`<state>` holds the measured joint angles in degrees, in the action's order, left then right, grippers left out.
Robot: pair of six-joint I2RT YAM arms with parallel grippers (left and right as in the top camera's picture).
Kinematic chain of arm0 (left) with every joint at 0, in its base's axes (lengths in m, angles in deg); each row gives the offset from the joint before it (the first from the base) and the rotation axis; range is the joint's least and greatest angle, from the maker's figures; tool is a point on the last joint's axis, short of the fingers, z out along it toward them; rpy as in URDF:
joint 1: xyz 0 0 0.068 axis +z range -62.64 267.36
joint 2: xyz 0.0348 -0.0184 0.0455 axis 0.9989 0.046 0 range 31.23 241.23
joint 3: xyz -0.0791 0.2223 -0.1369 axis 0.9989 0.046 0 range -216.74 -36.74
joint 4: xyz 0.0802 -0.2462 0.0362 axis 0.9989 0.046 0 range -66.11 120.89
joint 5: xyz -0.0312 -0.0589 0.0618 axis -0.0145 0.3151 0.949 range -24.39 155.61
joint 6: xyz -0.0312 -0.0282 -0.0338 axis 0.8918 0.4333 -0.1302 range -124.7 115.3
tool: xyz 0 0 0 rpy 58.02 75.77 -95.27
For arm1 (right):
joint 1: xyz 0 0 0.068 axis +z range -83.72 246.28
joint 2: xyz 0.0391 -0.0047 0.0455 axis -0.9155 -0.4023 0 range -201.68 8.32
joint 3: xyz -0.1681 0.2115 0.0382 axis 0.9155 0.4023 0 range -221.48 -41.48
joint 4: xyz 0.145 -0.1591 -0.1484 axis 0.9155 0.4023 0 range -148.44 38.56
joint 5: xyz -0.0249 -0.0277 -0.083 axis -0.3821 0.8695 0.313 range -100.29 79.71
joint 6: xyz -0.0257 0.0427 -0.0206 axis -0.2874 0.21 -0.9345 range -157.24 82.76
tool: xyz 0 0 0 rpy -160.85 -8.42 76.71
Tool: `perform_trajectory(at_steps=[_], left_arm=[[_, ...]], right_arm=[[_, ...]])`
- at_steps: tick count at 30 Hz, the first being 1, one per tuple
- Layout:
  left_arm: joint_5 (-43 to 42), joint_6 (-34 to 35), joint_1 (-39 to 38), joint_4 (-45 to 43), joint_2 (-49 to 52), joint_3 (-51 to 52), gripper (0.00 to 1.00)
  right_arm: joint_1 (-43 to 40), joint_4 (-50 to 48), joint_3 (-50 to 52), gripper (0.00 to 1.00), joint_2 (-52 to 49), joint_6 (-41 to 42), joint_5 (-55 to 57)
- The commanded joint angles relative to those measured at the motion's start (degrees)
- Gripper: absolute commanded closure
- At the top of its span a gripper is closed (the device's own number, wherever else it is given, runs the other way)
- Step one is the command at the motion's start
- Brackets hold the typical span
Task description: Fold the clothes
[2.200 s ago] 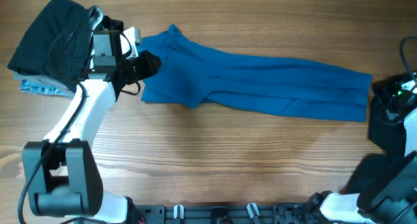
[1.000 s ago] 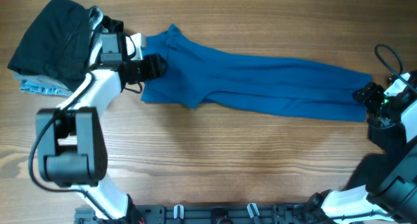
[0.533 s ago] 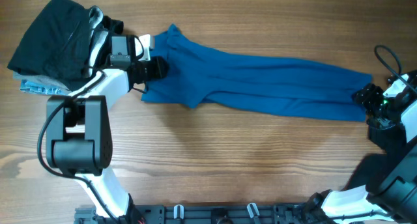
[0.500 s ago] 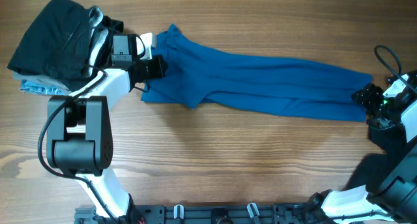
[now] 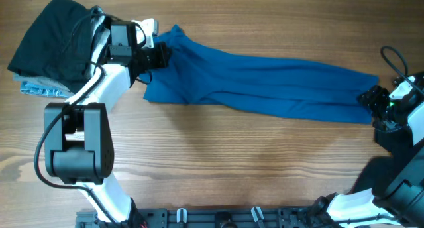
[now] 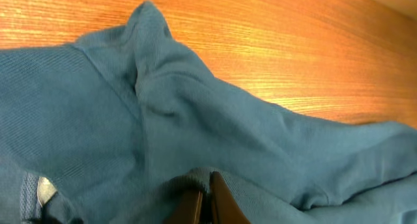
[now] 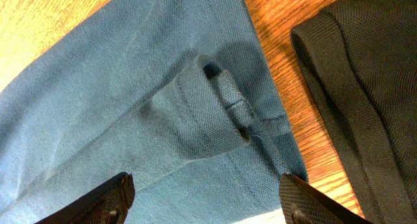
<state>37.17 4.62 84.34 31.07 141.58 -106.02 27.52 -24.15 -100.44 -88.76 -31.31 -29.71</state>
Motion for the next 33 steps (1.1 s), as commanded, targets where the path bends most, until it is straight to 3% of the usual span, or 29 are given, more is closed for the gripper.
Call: perform_trajectory(at_steps=[1,4,14,15,17,18,22,25,28,33], left_arm=[[0.4,0.3,-0.5,-3.0,-1.0,-0.9,0.96],[0.5,1.9,-1.4,-6.2,-1.0,-0.9,0.96],[4.8,1.8,-2.4,-4.6,0.1,-0.9,0.93],[5.0,1.8,-2.4,-4.1,0.1,-0.9,0.68],[6.1,1.8,-2.0,-1.3,0.0,-0.9,0.1],[6.0,1.9,-0.4,1.5,-0.7,-0.9,0.03],[6.0,1.8,3.9,8.5,-5.8,-0.9,0.03],[6.0,0.8,5.4,18.6,-8.5,-0.9,0.1],[6.0,-2.4,5.0,28.7,-8.0,-0.9,0.06],[6.0,-3.1,5.1,31.7,-8.0,-0.9,0.04]], right_arm=[[0.1,0.3,0.4,0.24,-0.5,0.2,-0.1],[0.1,0.7,0.4,0.24,-0.5,0.2,-0.1],[0.1,1.4,0.4,0.25,-0.5,0.2,-0.1],[0.1,1.4,0.4,0.25,-0.5,0.2,-0.1],[0.1,1.6,0.4,0.23,-0.5,0.2,-0.1],[0.1,1.8,0.4,0.21,-0.5,0.2,0.0],[0.1,2.2,0.4,0.17,-0.5,0.0,2.2],[0.1,0.2,0.4,0.16,-0.7,-4.2,6.5],[0.1,-3.4,0.4,0.16,-2.8,-4.3,13.6],[0.1,-9.2,0.4,0.17,-10.8,-5.5,2.1]])
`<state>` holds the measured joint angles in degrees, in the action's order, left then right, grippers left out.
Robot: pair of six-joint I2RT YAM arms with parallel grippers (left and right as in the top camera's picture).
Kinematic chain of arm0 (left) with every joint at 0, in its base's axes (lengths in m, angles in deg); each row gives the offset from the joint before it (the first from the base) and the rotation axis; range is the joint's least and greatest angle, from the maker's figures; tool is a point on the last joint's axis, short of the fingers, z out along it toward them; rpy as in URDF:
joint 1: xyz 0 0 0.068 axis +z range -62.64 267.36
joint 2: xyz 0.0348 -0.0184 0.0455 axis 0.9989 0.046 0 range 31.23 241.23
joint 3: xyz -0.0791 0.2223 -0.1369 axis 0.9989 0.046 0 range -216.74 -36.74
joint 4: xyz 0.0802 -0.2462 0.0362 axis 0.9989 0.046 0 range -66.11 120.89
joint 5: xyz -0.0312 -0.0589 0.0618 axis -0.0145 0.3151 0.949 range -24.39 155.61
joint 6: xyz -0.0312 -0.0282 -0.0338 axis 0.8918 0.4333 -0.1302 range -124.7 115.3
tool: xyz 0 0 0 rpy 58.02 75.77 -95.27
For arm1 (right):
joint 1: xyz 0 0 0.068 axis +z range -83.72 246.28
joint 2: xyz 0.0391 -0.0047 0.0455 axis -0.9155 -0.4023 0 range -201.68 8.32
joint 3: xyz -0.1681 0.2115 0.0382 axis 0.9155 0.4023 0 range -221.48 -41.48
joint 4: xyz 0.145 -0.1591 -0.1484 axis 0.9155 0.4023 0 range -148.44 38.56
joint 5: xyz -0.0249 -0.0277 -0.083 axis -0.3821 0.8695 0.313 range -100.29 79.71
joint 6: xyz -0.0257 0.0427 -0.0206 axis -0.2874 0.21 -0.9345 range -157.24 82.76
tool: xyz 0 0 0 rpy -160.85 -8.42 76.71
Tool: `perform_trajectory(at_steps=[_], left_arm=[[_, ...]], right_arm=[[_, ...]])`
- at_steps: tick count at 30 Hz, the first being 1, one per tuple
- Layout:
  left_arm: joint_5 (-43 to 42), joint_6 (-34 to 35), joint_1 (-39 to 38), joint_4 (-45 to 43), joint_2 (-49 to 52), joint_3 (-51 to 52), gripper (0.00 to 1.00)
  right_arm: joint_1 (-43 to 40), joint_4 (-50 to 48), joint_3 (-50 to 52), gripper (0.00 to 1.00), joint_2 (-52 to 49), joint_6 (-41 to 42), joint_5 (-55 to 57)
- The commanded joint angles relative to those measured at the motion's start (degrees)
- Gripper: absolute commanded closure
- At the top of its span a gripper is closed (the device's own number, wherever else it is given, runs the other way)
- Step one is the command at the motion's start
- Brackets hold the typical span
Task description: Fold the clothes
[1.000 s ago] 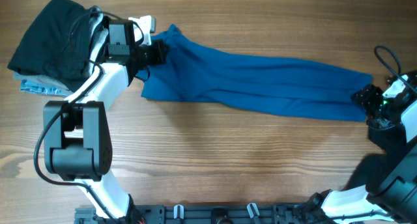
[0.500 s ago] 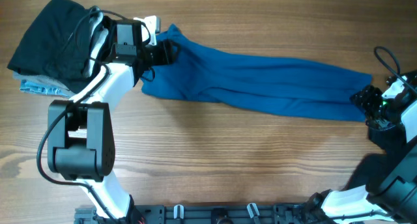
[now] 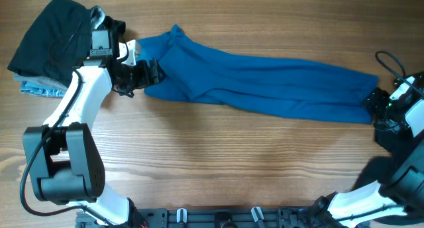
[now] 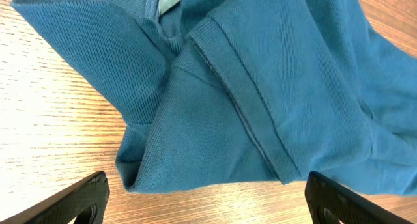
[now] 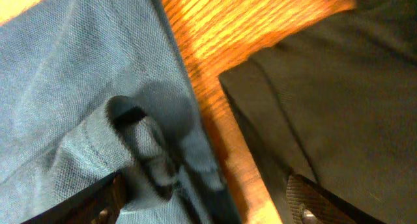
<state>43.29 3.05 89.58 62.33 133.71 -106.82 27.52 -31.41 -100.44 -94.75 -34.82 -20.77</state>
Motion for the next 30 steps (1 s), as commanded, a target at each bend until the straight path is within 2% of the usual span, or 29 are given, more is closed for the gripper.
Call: perform_trajectory(at_steps=[1,2,3,4,5,7,10,12,16,19,22,25,30], left_arm=[[-0.1,-1.6,-0.2,0.5,-0.2,-0.1,0.04],[-0.1,-1.6,-0.2,0.7,-0.2,-0.1,0.04],[-0.1,-1.6,-0.2,1.1,-0.2,-0.1,0.04],[-0.1,-1.6,-0.2,1.4,-0.2,-0.1,0.04],[-0.1,-1.6,-0.2,1.7,-0.2,-0.1,0.04],[-0.1,-1.6,-0.2,1.9,-0.2,-0.1,0.05],[-0.1,-1.6,-0.2,1.9,-0.2,-0.1,0.05],[-0.1,-1.6,-0.2,1.9,-0.2,-0.1,0.05],[-0.1,-1.5,-0.2,2.4,-0.3,-0.1,0.05],[-0.1,-1.6,-0.2,2.4,-0.5,-0.1,0.04],[-0.1,-1.5,-0.2,1.7,-0.5,-0.1,0.03],[-0.1,-1.5,-0.2,1.2,-0.5,-0.1,0.02],[-0.1,-1.5,-0.2,1.0,-0.5,-0.1,0.02]], right_arm=[[0.1,-2.6,0.4,0.2,-6.0,-3.7,-10.3],[0.1,-3.7,0.4,0.25,-8.4,-6.8,-19.1],[0.1,-4.5,0.4,0.27,-10.0,-6.9,-22.9],[0.1,-4.8,0.4,0.28,-10.8,-6.9,-24.5],[0.1,-5.1,0.4,0.32,-11.8,-6.7,-25.6],[0.0,-5.5,0.3,0.5,-11.6,-6.5,-25.5],[-2.0,-5.2,-1.5,0.95,-11.1,0.9,-25.2],[-4.4,-3.5,-4.7,0.96,-9.2,5.3,-27.7],[-8.0,3.7,-15.5,0.96,-0.7,5.2,-26.2],[-5.4,10.4,-20.8,0.96,4.2,2.1,-26.8],[4.4,15.9,-20.7,0.96,6.1,0.1,-19.6],[16.0,19.2,-20.5,0.96,5.6,-2.4,-17.1],[39.3,15.9,-20.4,0.93,2.6,-1.2,-5.5]])
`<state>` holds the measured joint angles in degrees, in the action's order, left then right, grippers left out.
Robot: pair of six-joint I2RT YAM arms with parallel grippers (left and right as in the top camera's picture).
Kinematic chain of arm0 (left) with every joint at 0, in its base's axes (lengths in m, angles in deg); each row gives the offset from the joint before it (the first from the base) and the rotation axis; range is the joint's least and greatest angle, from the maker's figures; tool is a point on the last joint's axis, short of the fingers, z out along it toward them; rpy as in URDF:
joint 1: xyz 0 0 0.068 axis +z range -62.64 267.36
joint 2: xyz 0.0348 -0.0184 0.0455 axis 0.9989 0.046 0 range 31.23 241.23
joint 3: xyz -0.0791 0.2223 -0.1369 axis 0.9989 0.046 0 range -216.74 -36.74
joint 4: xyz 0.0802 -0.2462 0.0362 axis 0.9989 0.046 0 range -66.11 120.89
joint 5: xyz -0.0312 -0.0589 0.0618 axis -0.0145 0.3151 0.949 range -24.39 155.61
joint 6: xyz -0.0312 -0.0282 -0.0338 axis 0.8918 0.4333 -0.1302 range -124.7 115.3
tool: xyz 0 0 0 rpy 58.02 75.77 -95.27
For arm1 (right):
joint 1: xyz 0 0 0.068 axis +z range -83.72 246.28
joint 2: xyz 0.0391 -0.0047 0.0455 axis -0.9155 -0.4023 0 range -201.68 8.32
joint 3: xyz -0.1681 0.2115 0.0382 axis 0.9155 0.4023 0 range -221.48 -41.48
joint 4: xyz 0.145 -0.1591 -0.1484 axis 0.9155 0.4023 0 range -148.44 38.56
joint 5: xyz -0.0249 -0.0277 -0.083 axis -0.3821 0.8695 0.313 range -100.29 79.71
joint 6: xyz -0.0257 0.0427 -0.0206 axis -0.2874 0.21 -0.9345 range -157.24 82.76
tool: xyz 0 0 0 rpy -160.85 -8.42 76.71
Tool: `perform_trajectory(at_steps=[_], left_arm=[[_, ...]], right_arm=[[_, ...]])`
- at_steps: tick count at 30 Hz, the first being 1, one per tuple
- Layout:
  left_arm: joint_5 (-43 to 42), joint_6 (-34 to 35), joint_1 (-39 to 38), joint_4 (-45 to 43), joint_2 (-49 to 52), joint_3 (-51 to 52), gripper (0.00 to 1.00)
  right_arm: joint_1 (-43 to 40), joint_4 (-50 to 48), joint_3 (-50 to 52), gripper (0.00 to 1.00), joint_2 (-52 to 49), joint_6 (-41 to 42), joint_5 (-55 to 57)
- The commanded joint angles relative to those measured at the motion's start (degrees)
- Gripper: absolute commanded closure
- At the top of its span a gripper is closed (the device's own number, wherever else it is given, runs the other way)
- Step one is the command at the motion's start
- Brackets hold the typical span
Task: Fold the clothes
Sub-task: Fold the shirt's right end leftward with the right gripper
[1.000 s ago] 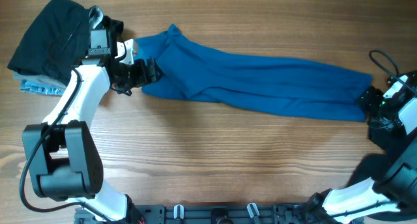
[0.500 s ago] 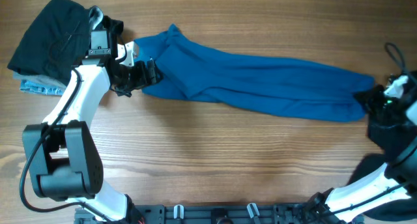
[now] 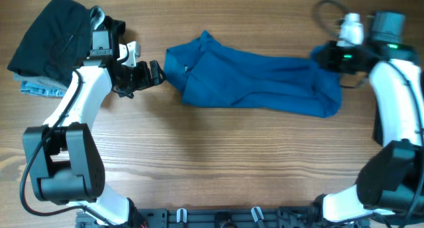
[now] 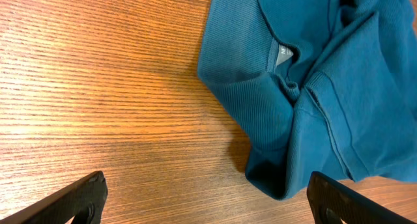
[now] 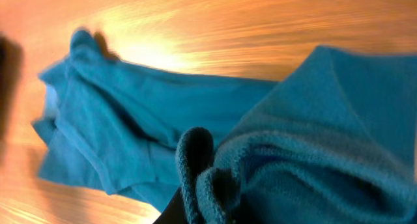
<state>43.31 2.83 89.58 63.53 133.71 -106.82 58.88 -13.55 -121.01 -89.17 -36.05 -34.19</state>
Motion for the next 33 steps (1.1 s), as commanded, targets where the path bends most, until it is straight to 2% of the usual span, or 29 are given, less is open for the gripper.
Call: perform_trajectory(at_steps=[1,4,6,9,11,13,16,19,22,28,30,32,33], left_arm=[[-0.1,-1.3,-0.2,-0.2,-0.5,-0.1,0.02],[-0.1,-1.1,-0.2,-0.1,-0.5,-0.1,0.01],[-0.1,-1.1,-0.2,-0.1,-0.5,-0.1,0.01],[-0.1,-1.1,-0.2,-0.1,-0.5,-0.1,0.0],[-0.1,-1.1,-0.2,-0.1,-0.5,-0.1,0.0],[-0.1,-1.1,-0.2,-0.1,-0.5,-0.1,0.0],[-0.1,-1.1,-0.2,-0.1,-0.5,-0.1,0.0],[-0.1,-1.1,-0.2,-0.2,-0.5,-0.1,0.0],[-0.1,-1.1,-0.2,-0.2,-0.5,-0.1,0.0],[-0.1,-1.1,-0.2,-0.2,-0.5,-0.1,0.0],[-0.1,-1.1,-0.2,-0.2,-0.5,-0.1,0.0],[-0.1,-1.1,-0.2,-0.2,-0.5,-0.1,0.0],[-0.1,-1.1,-0.2,-0.2,-0.5,-0.1,0.0]], right_arm=[[10.7,-3.3,0.2,0.92,-4.6,1.8,11.0],[15.9,-6.9,0.2,0.88,-10.9,5.1,12.5],[16.2,-8.9,0.2,0.95,-12.9,8.0,12.3],[13.6,-7.1,0.0,0.95,-10.1,5.8,13.9],[8.2,-2.1,0.0,0.96,-4.7,4.7,21.8],[-1.2,0.2,0.0,0.96,1.3,4.3,28.2],[-16.4,-0.7,0.0,0.96,4.4,3.1,22.1],[-23.9,-0.7,0.0,0.95,2.3,-3.0,10.3],[-21.4,-1.1,0.0,0.95,0.8,-7.5,4.6],[-4.7,-0.6,2.0,0.94,-2.7,-5.5,8.5],[2.3,-0.5,3.2,0.91,-5.7,-5.1,9.1],[5.9,-0.5,3.2,0.91,-7.8,-5.1,9.1],[7.4,-0.6,3.2,0.85,-8.6,-5.1,9.0]])
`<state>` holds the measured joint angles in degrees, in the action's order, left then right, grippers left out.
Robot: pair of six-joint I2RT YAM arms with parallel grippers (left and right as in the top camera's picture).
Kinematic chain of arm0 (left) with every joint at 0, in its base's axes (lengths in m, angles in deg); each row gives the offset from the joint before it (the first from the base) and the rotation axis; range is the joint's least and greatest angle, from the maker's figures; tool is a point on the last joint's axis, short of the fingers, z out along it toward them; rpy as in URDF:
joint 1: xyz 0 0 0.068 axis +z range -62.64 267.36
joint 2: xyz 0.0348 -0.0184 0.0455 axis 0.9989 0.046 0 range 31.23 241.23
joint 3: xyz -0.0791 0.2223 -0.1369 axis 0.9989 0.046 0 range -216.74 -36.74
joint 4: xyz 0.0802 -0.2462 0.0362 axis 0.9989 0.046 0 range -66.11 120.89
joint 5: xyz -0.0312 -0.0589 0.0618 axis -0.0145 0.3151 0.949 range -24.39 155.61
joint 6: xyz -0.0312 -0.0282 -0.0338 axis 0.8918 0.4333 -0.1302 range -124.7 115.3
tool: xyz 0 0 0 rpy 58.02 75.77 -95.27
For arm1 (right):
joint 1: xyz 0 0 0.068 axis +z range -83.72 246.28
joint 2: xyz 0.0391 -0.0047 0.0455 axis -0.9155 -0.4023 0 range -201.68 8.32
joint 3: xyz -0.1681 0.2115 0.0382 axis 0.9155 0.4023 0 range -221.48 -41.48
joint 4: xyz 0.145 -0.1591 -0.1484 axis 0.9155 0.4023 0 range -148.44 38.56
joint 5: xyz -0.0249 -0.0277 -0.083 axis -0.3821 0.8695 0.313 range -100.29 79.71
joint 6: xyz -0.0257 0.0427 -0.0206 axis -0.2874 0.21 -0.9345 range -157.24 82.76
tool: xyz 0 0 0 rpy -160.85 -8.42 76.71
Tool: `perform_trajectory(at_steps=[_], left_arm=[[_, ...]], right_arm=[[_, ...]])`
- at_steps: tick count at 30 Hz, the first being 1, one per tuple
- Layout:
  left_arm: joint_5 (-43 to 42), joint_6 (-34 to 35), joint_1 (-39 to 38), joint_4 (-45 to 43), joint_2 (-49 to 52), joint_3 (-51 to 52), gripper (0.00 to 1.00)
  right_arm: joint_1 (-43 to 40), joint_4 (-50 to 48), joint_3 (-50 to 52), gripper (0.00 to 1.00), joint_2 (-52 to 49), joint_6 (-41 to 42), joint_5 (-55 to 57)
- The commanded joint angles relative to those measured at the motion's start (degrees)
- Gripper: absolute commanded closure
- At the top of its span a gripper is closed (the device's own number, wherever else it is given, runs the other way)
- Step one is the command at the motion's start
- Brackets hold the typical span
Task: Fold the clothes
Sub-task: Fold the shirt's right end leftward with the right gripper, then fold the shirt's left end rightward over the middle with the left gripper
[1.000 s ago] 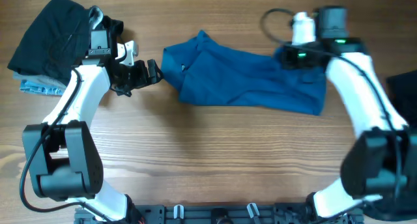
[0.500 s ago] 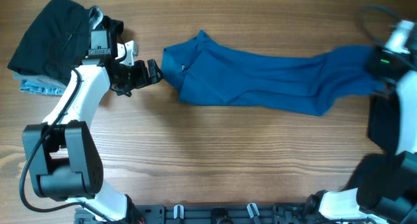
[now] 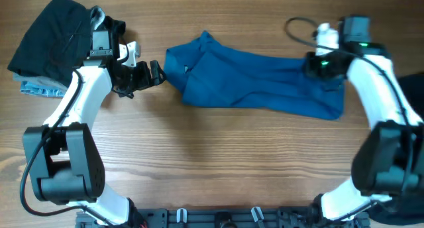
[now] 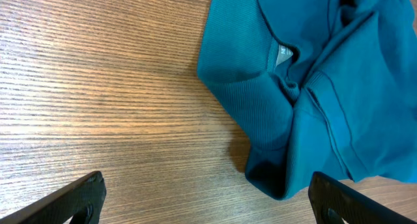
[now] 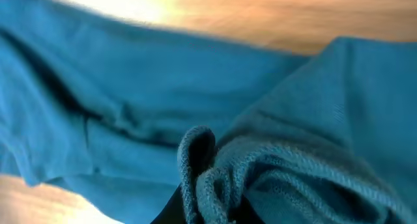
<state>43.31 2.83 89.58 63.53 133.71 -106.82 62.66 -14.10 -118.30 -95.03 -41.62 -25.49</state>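
A blue knit garment (image 3: 252, 82) lies bunched across the middle of the table, its collar and label end (image 4: 281, 53) to the left. Just left of that end my left gripper (image 3: 156, 73) stands open; in the left wrist view its gap (image 4: 207, 201) holds only bare wood, with the cloth (image 4: 326, 87) up and to the right. At the garment's right end my right gripper (image 3: 310, 64) is shut on a gathered fold of the cloth (image 5: 208, 178), held low over the rest of the fabric (image 5: 130, 107).
A stack of black clothing (image 3: 50, 39) on a light blue folded piece (image 3: 36, 89) sits at the far left corner, behind the left arm. A cable (image 3: 298, 22) loops from the right wrist. A mounting rail (image 3: 218, 218) runs along the front edge.
My right gripper, still shut on the garment's right end, has shifted a little left and toward the front. The left arm and the collar end have not moved.
First the garment lay stretched long across the table, left gripper shut on its collar end, right gripper open at the far hem. Then the left gripper was open and off the cloth. Then the right gripper was shut on the hem farther left, the garment shortened.
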Motion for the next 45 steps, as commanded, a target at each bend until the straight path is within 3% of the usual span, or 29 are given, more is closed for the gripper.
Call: perform_trajectory(at_steps=[1,4,6,7,8,10,11,12,16,18,19,20,21,22,25,29,31,32,34,35,37,41,44,45], left_arm=[[-0.1,-1.1,-0.2,-0.2,-0.5,-0.1,0.0],[-0.1,-1.1,-0.2,-0.2,-0.5,-0.1,0.0],[-0.1,-1.1,-0.2,-0.2,-0.5,-0.1,0.0],[-0.1,-1.1,-0.2,-0.1,-0.5,-0.1,0.0],[-0.1,-1.1,-0.2,-0.1,-0.5,-0.1,0.0],[-0.1,-1.1,-0.2,-0.1,-0.5,-0.1,0.0],[-0.1,-1.1,-0.2,-0.2,-0.5,-0.1,0.0],[-0.1,-1.1,-0.2,-0.2,-0.5,-0.1,0.0],[-0.1,-1.1,-0.2,-0.2,-0.5,-0.1,0.0],[-0.1,-1.1,-0.2,-0.4,-0.5,-0.1,0.0],[-0.1,-1.1,-0.2,-0.6,-0.5,-0.1,0.0],[-0.1,-1.1,-0.2,-0.6,-0.5,-0.1,0.0],[-0.1,-1.1,-0.2,-0.6,-0.5,-0.1,0.0],[-0.1,-1.1,-0.2,-0.6,-0.5,-0.1,0.0],[-0.1,-1.1,-0.2,0.1,-0.5,-0.1,0.0],[-0.2,-1.1,-0.2,1.2,-0.5,-0.1,0.01],[-0.2,-0.7,-0.2,1.4,-0.5,-0.1,0.01],[-0.5,-0.7,-0.2,1.4,-0.5,-0.1,0.01],[-1.9,-0.7,-0.2,1.4,-0.5,-0.1,0.01],[-2.6,-0.7,-0.2,1.4,-0.5,-0.1,0.01],[-5.5,-0.7,-0.2,1.3,-0.5,-0.1,0.0],[-7.7,-0.7,-2.3,1.1,-0.5,-0.1,0.0],[-7.6,-1.3,-6.3,-2.9,0.1,-0.1,0.0],[-7.6,-1.1,-7.7,-5.3,1.1,-0.1,0.0]], right_arm=[[5.3,0.1,0.5,0.77,-3.3,0.4,-0.3],[7.8,0.9,0.1,0.3,-2.0,-2.8,1.9],[5.9,0.7,0.0,0.26,0.2,0.5,3.4],[4.5,0.7,0.0,0.27,0.8,3.1,3.4],[2.4,0.8,0.0,0.36,1.0,6.4,3.4],[-1.4,1.7,0.7,0.82,0.5,9.3,3.2],[-2.8,1.7,1.4,0.94,0.1,9.3,3.2],[-3.1,1.6,1.8,0.96,-0.7,9.4,3.5],[-3.0,-0.8,4.2,0.96,-7.2,18.1,0.9],[-2.2,-8.4,4.2,0.96,-10.2,11.4,-17.2],[-0.7,-17.1,4.2,0.96,-10.7,5.1,-31.5],[1.0,-23.5,3.6,0.96,-10.4,5.1,-39.7],[2.0,-24.3,2.5,0.96,-9.9,5.6,-40.8],[3.4,-22.2,1.0,0.96,-8.9,5.2,-37.7],[3.3,-6.1,0.2,0.94,-3.0,5.0,-9.7],[2.6,7.5,2.1,0.82,-2.6,17.3,5.7],[4.9,3.9,7.1,0.87,-3.6,17.6,-0.2],[6.5,0.8,9.5,0.89,-3.8,13.6,-6.8],[11.1,-3.6,13.9,0.9,-3.8,-5.0,-27.3],[12.8,-2.5,14.3,0.96,-3.8,-10.3,-29.7],[14.2,-1.3,13.8,0.96,-3.1,-5.2,-21.5],[11.7,-1.7,11.1,0.96,7.0,0.5,-17.8],[8.6,-3.5,11.1,0.93,13.0,19.9,-3.9],[7.7,-3.2,11.1,0.89,13.2,22.3,-3.1]])
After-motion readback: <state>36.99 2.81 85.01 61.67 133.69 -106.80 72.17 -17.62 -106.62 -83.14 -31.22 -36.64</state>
